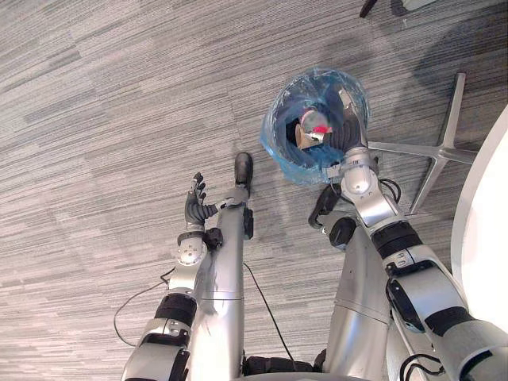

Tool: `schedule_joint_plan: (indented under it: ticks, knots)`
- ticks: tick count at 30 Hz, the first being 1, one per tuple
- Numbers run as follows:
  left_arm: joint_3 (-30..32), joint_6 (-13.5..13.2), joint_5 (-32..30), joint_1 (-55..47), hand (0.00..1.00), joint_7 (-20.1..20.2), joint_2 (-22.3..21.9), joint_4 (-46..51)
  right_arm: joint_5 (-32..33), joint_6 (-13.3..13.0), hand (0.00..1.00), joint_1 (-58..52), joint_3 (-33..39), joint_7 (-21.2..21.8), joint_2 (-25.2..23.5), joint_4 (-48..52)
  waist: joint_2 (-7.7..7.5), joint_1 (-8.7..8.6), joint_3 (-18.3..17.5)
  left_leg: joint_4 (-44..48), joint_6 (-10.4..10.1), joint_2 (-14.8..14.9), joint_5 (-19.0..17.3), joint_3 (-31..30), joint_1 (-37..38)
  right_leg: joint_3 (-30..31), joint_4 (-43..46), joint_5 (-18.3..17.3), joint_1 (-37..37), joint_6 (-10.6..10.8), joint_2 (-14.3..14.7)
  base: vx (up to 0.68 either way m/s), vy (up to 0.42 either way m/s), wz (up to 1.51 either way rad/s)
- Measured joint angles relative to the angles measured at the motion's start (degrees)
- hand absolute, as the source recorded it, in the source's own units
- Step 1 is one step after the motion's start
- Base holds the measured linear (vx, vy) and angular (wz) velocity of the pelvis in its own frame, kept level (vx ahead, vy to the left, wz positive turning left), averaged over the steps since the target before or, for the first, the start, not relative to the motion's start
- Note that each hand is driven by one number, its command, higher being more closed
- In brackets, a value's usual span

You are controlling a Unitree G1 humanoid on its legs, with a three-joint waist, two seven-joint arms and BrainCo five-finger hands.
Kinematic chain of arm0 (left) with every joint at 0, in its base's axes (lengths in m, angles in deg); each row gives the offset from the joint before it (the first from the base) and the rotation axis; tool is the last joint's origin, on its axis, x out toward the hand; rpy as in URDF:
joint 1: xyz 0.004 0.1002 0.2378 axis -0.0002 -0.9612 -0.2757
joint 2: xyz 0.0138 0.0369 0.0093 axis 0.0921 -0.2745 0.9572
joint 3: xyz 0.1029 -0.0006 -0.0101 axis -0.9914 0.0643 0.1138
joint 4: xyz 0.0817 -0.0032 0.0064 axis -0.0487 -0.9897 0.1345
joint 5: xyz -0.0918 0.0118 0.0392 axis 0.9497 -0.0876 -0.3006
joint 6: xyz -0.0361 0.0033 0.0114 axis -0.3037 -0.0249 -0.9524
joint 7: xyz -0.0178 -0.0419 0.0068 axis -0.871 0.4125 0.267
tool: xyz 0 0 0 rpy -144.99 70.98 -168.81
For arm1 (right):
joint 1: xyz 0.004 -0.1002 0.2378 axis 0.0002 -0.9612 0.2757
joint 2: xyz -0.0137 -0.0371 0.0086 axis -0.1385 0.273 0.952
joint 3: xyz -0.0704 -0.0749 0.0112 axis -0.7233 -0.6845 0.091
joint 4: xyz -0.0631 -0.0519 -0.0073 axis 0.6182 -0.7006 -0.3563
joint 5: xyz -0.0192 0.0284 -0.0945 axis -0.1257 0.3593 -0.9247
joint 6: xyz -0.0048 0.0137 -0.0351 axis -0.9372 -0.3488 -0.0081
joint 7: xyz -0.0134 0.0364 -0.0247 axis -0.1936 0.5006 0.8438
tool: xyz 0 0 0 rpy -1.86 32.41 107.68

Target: Gather rubbish on tea table into small bin, then transfer packed bag to large trash can.

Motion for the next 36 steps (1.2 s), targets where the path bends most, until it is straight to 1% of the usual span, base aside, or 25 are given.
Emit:
schedule_joint_plan:
  ticks: [6,11,12,14,15,16,19,21,23,26,28,31,33,36]
  knots:
    - [0.2,0.3,0.0,0.0,0.00,-0.9,0.0,-0.4,-2.7,0.0,0.00,-3.4,-0.5,0.1,-1.3,0.8,-0.02,-0.06,0.0,-0.6,-0.4,0.2,0.6,-0.1,1.1,-0.1,-0.2,0.2,0.7,-0.3,0.6,-0.03,-0.011,-0.04]
    - [1.3,1.0,-0.1,0.0,0.00,-1.0,0.0,-1.4,-5.5,-0.1,0.00,-6.8,-1.3,0.2,-2.3,5.4,-0.14,-0.58,-0.1,-2.3,-0.6,0.5,1.1,-0.1,2.7,-0.5,-1.2,0.3,2.1,-0.5,0.9,-0.03,-0.013,-0.01]
    - [1.3,1.2,-0.1,0.0,0.00,-1.0,0.0,-1.4,-7.0,-0.2,0.00,-7.8,-2.1,0.2,-2.4,7.5,-0.22,-0.42,-0.1,-2.6,-0.7,1.1,1.2,0.1,3.1,-0.5,-1.8,0.7,2.4,-1.1,1.3,-0.02,-0.019,-0.09]
    - [1.3,1.3,-0.1,0.0,0.00,-1.0,0.0,-1.5,-8.2,-0.2,0.00,-8.0,-3.3,0.4,-2.4,8.5,-0.23,-0.48,-0.1,-2.6,-0.9,1.2,1.4,0.1,3.2,-0.6,-2.1,0.9,2.6,-1.4,1.6,-0.04,-0.021,-0.07]
    - [1.7,1.4,-0.1,0.0,0.00,-1.0,0.0,-1.5,-13.9,-0.4,0.00,-8.7,-6.1,2.5,-2.8,9.4,-0.31,-1.42,-0.1,-4.3,-1.0,1.2,2.1,0.3,4.5,-0.7,-2.8,1.0,3.4,-1.6,1.7,-0.05,-0.029,-0.01]
    - [1.8,1.3,-0.1,0.0,0.00,-1.0,0.0,-1.5,-15.6,-0.4,0.00,-8.9,-6.5,2.7,-2.8,9.4,-0.31,-1.40,-0.1,-4.6,-1.0,1.3,2.1,0.3,4.8,-0.7,-2.9,1.0,3.5,-1.7,1.8,-0.06,-0.034,0.01]
    - [1.9,1.3,-0.1,0.0,0.00,-0.9,0.0,-1.5,-16.1,-0.4,0.00,-9.1,-7.9,2.7,-2.6,9.4,-0.33,-1.42,-0.1,-4.7,-1.2,1.7,2.3,0.3,4.8,-0.7,-3.1,1.1,3.6,-1.7,2.3,-0.03,-0.016,-0.05]
    - [2.0,1.2,-0.1,0.0,0.00,-1.0,0.1,-1.5,-16.7,-0.4,0.00,-9.2,-8.6,2.7,-2.8,8.4,-0.43,-1.46,-0.1,-4.9,-1.2,1.8,2.3,0.3,4.8,-0.8,-3.2,1.1,3.5,-1.7,2.4,-0.03,-0.013,-0.01]
    - [2.2,0.5,-0.1,0.0,0.00,-1.0,0.1,-1.3,-20.4,-0.2,0.00,-8.0,-10.4,2.8,-3.2,5.2,-0.63,-1.45,-0.1,-5.7,-1.3,1.7,2.5,0.2,4.3,-1.0,-3.3,1.0,2.8,-1.7,2.3,-0.03,-0.016,0.05]
    - [2.3,-0.1,-0.1,0.4,0.00,-1.2,0.1,-1.4,-21.7,0.4,0.00,-6.5,-11.6,3.1,-3.9,1.7,-0.65,-1.36,-0.1,-6.0,-1.2,1.7,3.0,0.0,2.9,-1.4,-3.2,1.0,1.4,-1.7,2.2,-0.03,-0.015,0.07]
    - [2.3,-0.1,-0.1,0.7,0.00,-1.2,0.2,-1.5,-21.8,0.8,0.00,-5.8,-12.2,3.6,-3.9,-0.3,-0.67,-1.41,-0.1,-5.8,-1.3,1.3,3.1,-0.1,1.8,-1.3,-2.4,0.8,0.2,-1.5,1.7,-0.03,-0.008,0.13]
    - [2.4,-0.2,0.0,1.5,0.00,-1.6,0.4,-1.6,-21.8,2.4,0.00,-4.0,-12.1,3.5,-3.9,-2.8,-0.69,-1.21,0.0,-4.9,-1.3,0.9,3.1,-0.5,-0.1,-1.6,-1.4,0.4,-1.4,-1.7,1.2,-0.04,-0.001,0.10]
    - [2.3,-0.3,0.0,1.6,0.00,-1.8,0.4,-1.6,-21.8,2.6,0.00,-2.7,-12.0,3.3,-3.9,-4.2,-0.69,-1.34,0.0,-4.4,-1.2,0.5,3.0,-0.9,-0.8,-1.9,-0.7,0.0,-1.9,-1.7,0.7,-0.05,0.007,0.14]
    - [2.3,-1.2,1.0,1.6,0.00,-1.9,0.2,-1.4,-21.8,3.1,0.00,-0.9,-12.0,3.2,-4.5,-7.5,-0.69,-1.04,0.0,-4.1,-1.2,0.2,3.0,-1.0,-1.8,-1.9,-0.1,-0.3,-2.8,-1.8,0.3,-0.05,0.008,0.09]
